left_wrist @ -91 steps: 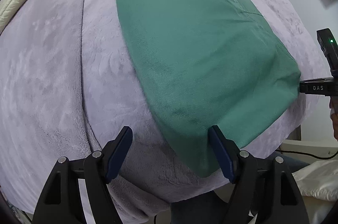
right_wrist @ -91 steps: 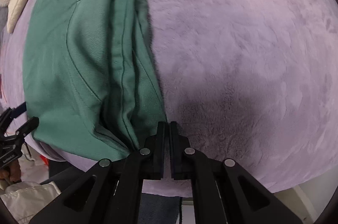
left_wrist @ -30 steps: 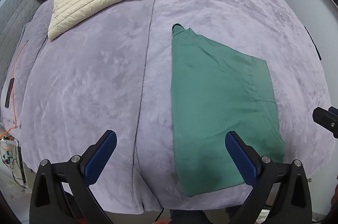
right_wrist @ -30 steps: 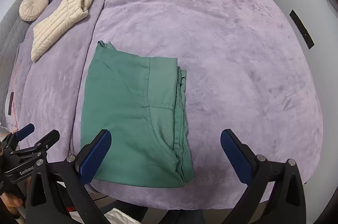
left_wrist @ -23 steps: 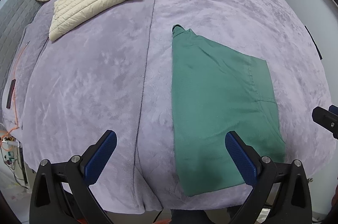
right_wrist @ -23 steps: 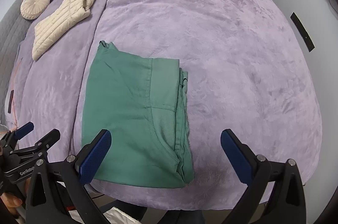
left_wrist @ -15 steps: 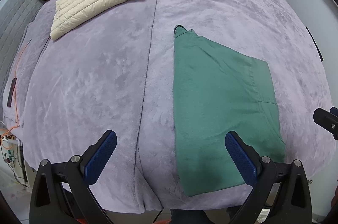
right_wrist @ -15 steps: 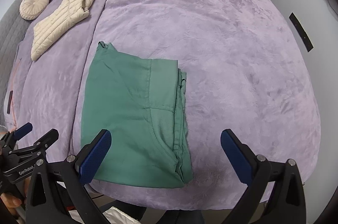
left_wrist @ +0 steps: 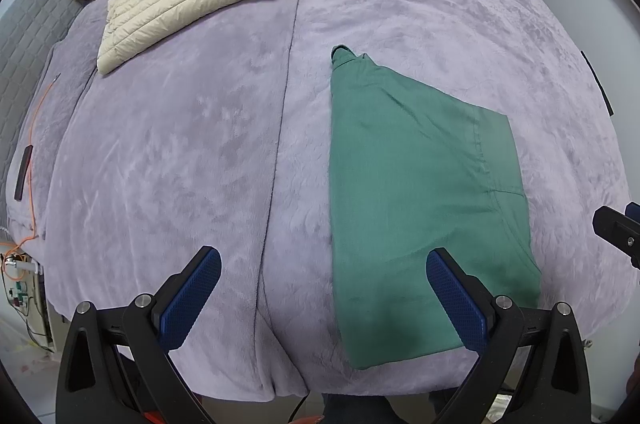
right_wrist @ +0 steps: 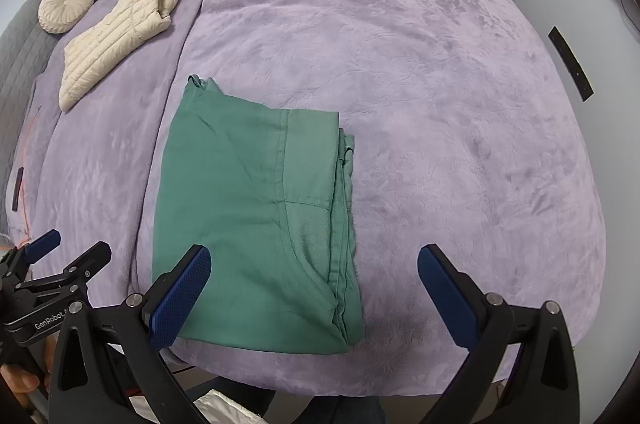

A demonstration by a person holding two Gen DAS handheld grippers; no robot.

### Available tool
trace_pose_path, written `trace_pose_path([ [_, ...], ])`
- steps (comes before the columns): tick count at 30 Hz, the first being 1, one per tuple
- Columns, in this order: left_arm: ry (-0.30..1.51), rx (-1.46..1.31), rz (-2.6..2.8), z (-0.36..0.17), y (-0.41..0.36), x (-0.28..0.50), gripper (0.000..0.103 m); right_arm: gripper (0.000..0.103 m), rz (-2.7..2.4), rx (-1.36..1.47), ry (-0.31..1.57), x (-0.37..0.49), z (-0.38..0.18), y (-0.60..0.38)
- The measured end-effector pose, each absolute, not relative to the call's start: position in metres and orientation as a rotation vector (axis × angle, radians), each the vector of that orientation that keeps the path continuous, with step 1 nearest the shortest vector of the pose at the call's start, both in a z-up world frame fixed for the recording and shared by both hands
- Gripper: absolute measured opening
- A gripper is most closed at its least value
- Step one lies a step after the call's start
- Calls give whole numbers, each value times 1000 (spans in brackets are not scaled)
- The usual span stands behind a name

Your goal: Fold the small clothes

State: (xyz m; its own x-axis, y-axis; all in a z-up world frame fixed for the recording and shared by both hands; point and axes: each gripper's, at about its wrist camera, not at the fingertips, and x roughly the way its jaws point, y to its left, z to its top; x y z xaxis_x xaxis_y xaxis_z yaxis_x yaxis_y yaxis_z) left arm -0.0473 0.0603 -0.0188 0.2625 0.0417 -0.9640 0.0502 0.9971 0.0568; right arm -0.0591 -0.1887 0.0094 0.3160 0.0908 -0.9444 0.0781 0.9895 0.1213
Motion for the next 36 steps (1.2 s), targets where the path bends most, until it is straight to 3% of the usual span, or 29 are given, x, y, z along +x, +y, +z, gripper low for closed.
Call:
trace_pose_path([
  [36,1313,76,9,-22,69,-42,103,103,23,128,1276,-53,5,-183],
])
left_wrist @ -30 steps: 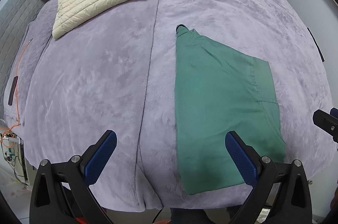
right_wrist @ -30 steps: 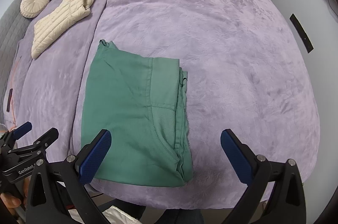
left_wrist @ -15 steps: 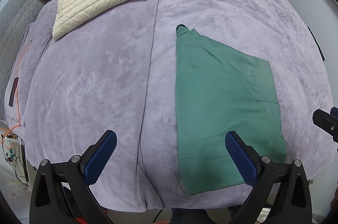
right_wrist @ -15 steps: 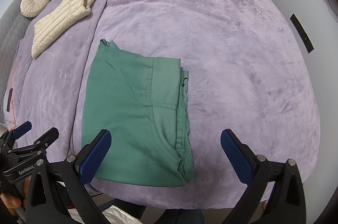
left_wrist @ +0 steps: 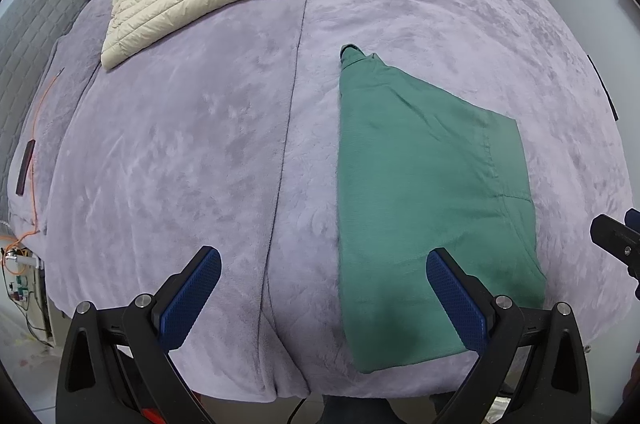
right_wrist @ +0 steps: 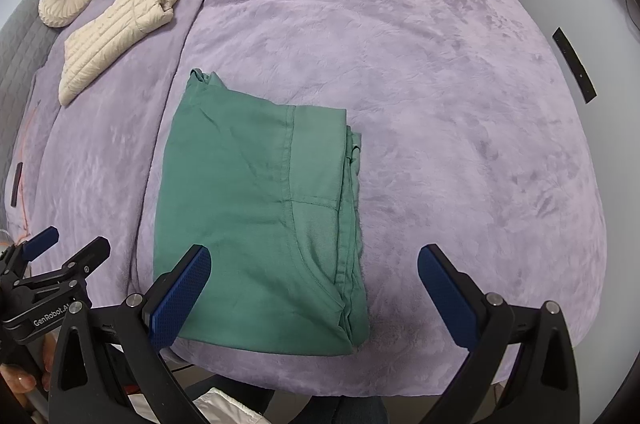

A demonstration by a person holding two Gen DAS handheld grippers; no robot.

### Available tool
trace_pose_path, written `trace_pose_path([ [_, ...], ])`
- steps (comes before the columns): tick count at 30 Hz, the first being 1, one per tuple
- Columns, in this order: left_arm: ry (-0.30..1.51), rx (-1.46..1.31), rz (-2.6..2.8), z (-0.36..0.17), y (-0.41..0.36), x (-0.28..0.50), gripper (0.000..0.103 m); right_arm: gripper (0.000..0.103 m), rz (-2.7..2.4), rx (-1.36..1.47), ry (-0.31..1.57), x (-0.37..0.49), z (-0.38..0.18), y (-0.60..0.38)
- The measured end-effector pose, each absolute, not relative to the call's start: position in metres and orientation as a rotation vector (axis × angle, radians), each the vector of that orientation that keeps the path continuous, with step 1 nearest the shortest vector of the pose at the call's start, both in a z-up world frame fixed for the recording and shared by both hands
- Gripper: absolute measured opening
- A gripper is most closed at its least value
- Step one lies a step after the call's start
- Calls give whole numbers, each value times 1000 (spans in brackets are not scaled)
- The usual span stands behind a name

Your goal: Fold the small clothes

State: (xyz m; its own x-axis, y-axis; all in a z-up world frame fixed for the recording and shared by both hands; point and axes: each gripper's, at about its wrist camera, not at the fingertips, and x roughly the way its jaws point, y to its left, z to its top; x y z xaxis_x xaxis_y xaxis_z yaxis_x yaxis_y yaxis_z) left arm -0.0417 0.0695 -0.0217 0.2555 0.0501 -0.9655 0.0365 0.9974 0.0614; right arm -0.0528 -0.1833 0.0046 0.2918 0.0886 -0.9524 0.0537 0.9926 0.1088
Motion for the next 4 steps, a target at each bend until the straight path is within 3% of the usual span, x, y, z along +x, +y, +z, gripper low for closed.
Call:
trace_pose_path([
  [4,1308,73,-9,-22,71,-41,103,103,18,124,1289,-51,1,-182],
])
